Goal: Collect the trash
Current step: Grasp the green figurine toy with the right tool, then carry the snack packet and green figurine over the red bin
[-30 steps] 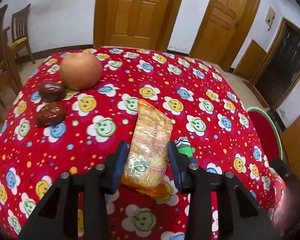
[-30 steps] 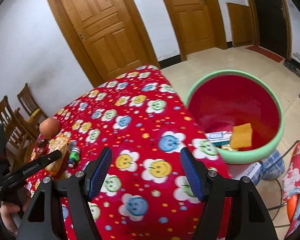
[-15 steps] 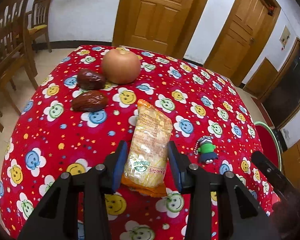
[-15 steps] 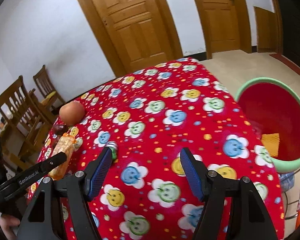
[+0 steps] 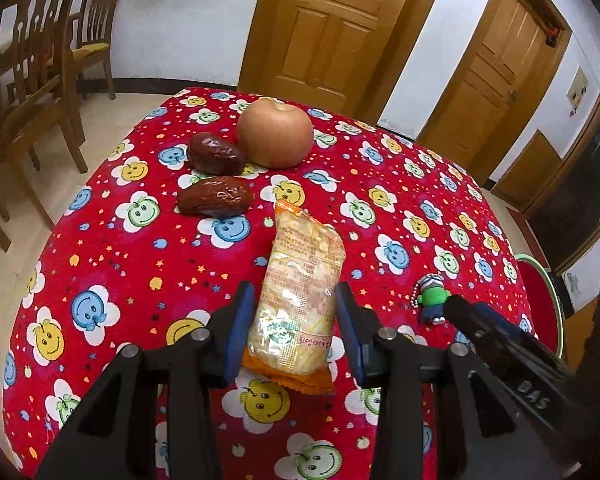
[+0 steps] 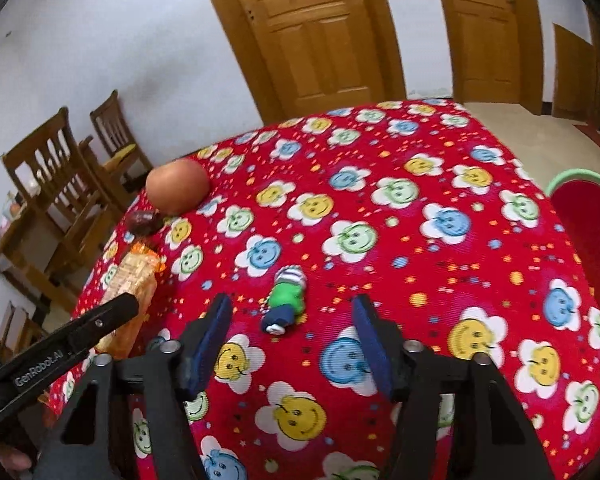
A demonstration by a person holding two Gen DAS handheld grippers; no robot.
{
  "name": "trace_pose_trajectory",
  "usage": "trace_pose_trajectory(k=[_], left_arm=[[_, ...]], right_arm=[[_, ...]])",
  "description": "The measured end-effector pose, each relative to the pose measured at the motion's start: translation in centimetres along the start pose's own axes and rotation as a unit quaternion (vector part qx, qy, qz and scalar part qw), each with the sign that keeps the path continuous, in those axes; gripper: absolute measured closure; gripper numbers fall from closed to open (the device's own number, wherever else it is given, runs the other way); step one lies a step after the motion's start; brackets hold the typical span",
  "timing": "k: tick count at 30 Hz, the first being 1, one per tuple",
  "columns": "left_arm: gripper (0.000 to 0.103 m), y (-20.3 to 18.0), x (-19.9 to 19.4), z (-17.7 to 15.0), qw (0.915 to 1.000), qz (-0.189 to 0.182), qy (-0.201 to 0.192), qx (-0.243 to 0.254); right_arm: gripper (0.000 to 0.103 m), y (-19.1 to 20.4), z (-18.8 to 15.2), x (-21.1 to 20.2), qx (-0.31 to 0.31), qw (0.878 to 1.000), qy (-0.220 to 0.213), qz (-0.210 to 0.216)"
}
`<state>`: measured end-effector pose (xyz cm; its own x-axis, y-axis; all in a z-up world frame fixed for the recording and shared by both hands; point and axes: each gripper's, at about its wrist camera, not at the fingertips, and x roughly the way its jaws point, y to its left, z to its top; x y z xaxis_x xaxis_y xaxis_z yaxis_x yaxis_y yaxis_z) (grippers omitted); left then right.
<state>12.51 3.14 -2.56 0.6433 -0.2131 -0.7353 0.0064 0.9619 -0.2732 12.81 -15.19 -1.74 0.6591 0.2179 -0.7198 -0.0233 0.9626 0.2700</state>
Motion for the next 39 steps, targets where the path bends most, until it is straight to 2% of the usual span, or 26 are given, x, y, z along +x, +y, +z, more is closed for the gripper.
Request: trace_pose_trajectory(k=[9, 16, 25, 26, 39], left_arm=[[0.062, 0.1, 0.3, -0.2, 1.0, -0.004, 0.005, -0.002], [0.062, -0.1, 0.2, -0.2, 1.0, -0.007, 0.005, -0.001], [0.062, -1.3, -0.4, -0.4, 0.9998, -0.019, 0.006, 0.006], [0.062, -1.5, -0.4, -0.4, 0.9997, -0.022, 0.006, 0.007], [0.062, -3.9, -1.1, -0.9, 0.9986, -0.042, 0.012, 0.028]], right_arm=[[0.078, 0.3, -0.4, 2.2, -0.01, 1.0, 0.023, 0.001], [0.08, -0.1, -0.5, 2.0, -0.001, 1.0, 0.022, 0.009], [0.081, -1.8, -0.9, -0.7, 0.028, 0.999, 0.002, 0.02], [0.09, -2.0, -0.9, -1.0, 0.031, 0.999, -0.001, 0.021], [0.09, -5.7, -1.7, -5.1, 0.074, 0.997, -0.029, 0.022]])
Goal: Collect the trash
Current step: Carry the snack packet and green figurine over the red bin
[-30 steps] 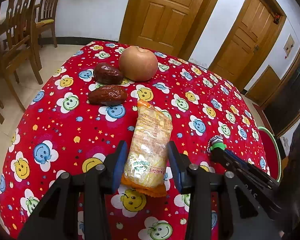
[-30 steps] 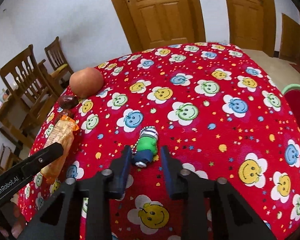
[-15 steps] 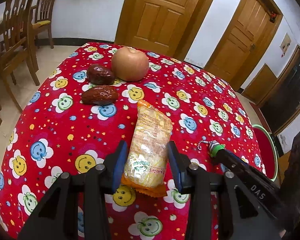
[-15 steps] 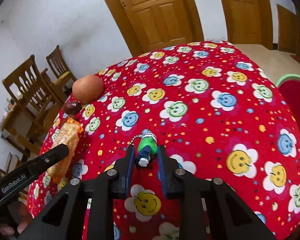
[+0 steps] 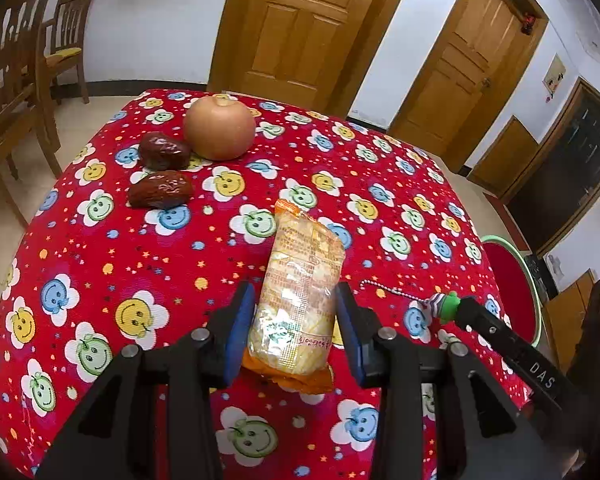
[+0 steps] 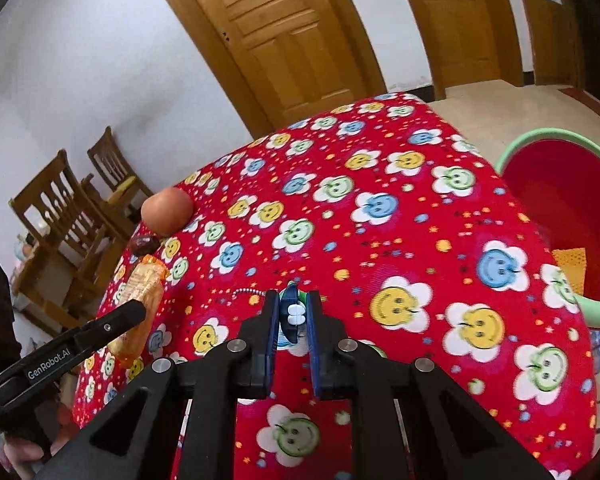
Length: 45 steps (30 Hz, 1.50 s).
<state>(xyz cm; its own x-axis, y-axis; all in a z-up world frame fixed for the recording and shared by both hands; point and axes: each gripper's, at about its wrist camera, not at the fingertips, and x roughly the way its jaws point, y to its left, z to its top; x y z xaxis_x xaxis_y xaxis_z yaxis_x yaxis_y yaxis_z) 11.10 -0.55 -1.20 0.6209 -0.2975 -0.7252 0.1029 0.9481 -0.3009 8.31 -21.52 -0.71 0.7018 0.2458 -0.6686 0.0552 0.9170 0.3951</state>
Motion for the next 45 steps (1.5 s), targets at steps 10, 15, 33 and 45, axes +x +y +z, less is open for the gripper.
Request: trace_pose_trajectory(k=[10, 15, 33, 45], left_arm=[[0.062, -1.6, -0.1, 0.1, 0.9998, -0.016, 0.004, 0.011], [0.062, -2.9, 0.1, 0.4, 0.9993, -0.03, 0.008, 0.019], [0.062, -10.8, 2.2, 0.8, 0.9933, -0.085, 0.037, 0.068], [0.062, -15.1, 3.6, 0.7, 0.9891, -0.099, 0.047, 0.099]], right_arm=[[0.09, -2.6, 1.0, -3.8, 0.023, 0.999, -0.044, -0.009], [0.09, -4.2, 1.6, -5.3, 0.034, 0.997, -0.063, -0.02], [0.09, -12.9, 3.0, -10.7, 0.099, 0.982, -0.134, -0.094], [0.087, -18.1, 2.5, -9.4, 0.14, 0.976, -0.11, -0.128]])
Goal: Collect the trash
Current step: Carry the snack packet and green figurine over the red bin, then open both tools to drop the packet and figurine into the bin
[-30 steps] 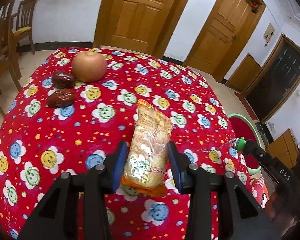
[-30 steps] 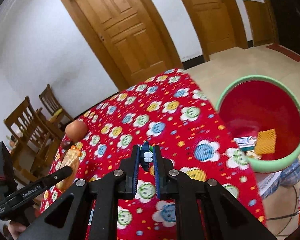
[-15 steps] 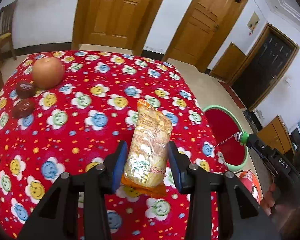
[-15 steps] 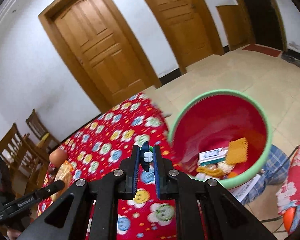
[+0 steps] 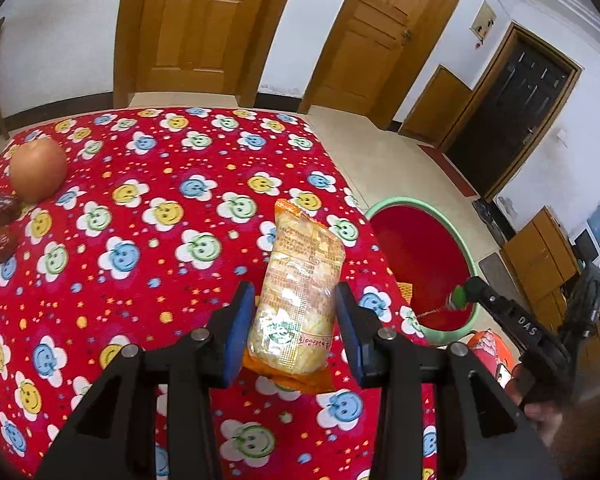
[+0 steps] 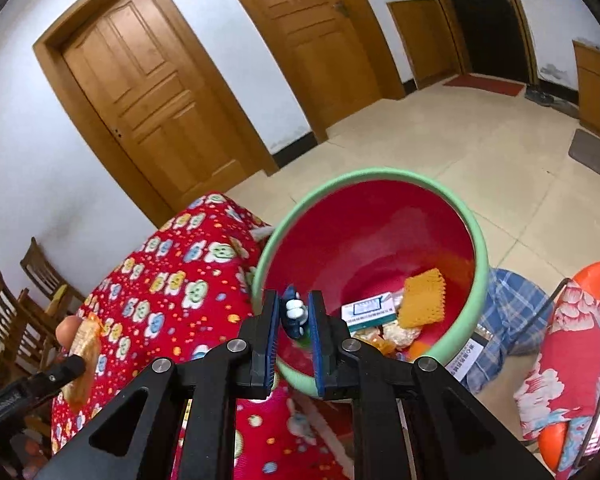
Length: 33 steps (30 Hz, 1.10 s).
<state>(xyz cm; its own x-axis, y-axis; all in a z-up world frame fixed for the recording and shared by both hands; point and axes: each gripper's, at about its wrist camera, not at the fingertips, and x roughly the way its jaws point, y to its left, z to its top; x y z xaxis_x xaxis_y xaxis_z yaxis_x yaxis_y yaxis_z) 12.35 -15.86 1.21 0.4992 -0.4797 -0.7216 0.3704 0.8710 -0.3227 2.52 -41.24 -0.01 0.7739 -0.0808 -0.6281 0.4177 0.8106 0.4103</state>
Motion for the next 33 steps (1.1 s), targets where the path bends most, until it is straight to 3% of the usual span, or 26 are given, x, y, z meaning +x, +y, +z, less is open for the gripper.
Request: trace_pose_trajectory(k=[10, 17, 30, 33], left_arm=[[0.062, -2.8, 2.1, 0.4, 0.9995, -0.008, 0.015, 0.025], [0.062, -5.6, 4.0, 0.6, 0.9981, -0.02, 0.025, 0.052], [0.062, -11.7, 8.5, 1.5, 0.9911, -0.047, 0.048, 0.115], [0.054, -12.5, 9.1, 1.6, 0.9905, -0.051, 0.052, 0.117]], right_arm=[[0.085, -1.7, 0.3, -0.2, 0.007, 1.0, -0.008, 0.001], [0.073, -2.3, 0.5, -1.4, 0.009, 1.0, -0.021, 0.004], [0.072, -4.9, 0.7, -2.0, 0.031, 0.999, -0.027, -0.005], [0.071, -5.4, 0.7, -1.8, 0.036, 0.999, -0.025, -0.007]])
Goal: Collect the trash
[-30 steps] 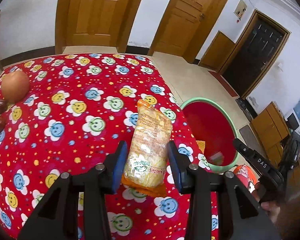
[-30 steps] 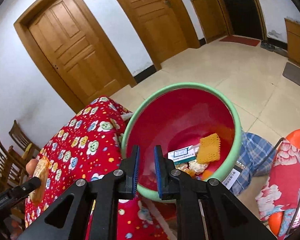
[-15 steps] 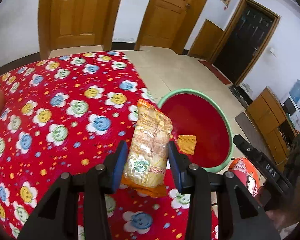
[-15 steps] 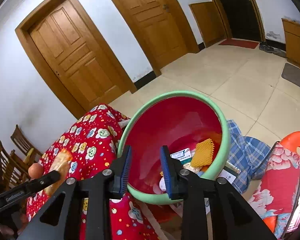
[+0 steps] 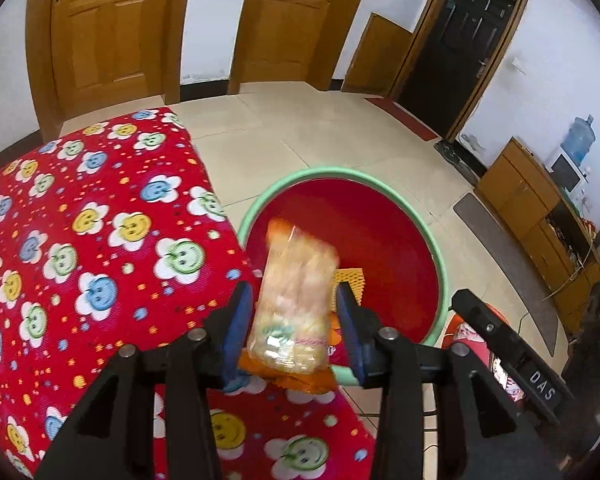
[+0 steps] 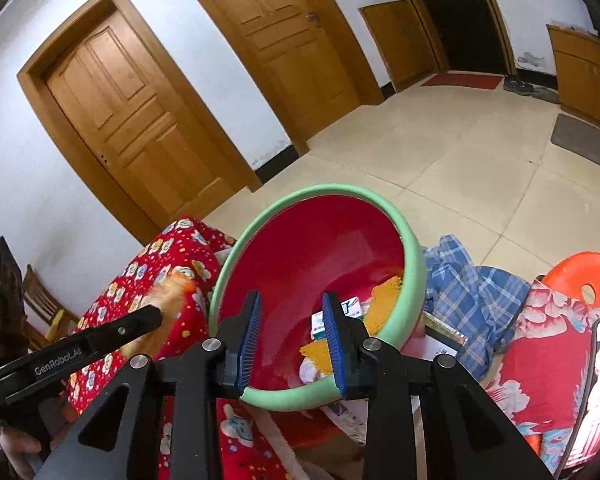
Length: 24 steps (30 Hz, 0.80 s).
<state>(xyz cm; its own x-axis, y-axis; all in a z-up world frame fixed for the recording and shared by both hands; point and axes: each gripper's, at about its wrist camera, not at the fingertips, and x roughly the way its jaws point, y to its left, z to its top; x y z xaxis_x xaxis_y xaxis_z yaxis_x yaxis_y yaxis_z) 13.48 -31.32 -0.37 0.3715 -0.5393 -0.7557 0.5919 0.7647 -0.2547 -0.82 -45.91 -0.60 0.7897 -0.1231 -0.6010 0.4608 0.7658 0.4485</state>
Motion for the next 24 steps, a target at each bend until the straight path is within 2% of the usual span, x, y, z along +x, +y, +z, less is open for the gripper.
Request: trace_pose_trajectory(k=[1, 4, 11, 15, 24], left_arm=[[0.049, -0.1, 0.2, 0.1, 1.0, -0.001, 0.001, 0.0], [0.044, -0.5, 0.2, 0.0, 1.0, 0.002, 0.0, 0.001], [0.04, 0.5, -0.8, -0.4, 0.9998, 0.015, -0.005, -0.013], [0.035, 1.2, -2.3, -1.0, 0.999, 0.034, -0.015, -0.023], [0.025, 3.9, -6.3, -2.9, 0.9952, 0.063, -0.042, -0.062]], right_arm=[[0.071, -0.1, 0.0, 0.0, 0.001, 1.0, 0.001, -0.001], [0.071, -0.4, -0.1, 0.1, 0.004, 1.0, 0.003, -0.002], [0.07, -0.1, -0.2, -0.3, 0.0, 1.0, 0.004, 0.001], [0.056, 1.0, -0.3, -0.9, -0.01, 1.0, -0.002, 0.006], [0.051, 4.3, -1.1, -2.3, -0.045, 0.999, -0.005, 0.025]])
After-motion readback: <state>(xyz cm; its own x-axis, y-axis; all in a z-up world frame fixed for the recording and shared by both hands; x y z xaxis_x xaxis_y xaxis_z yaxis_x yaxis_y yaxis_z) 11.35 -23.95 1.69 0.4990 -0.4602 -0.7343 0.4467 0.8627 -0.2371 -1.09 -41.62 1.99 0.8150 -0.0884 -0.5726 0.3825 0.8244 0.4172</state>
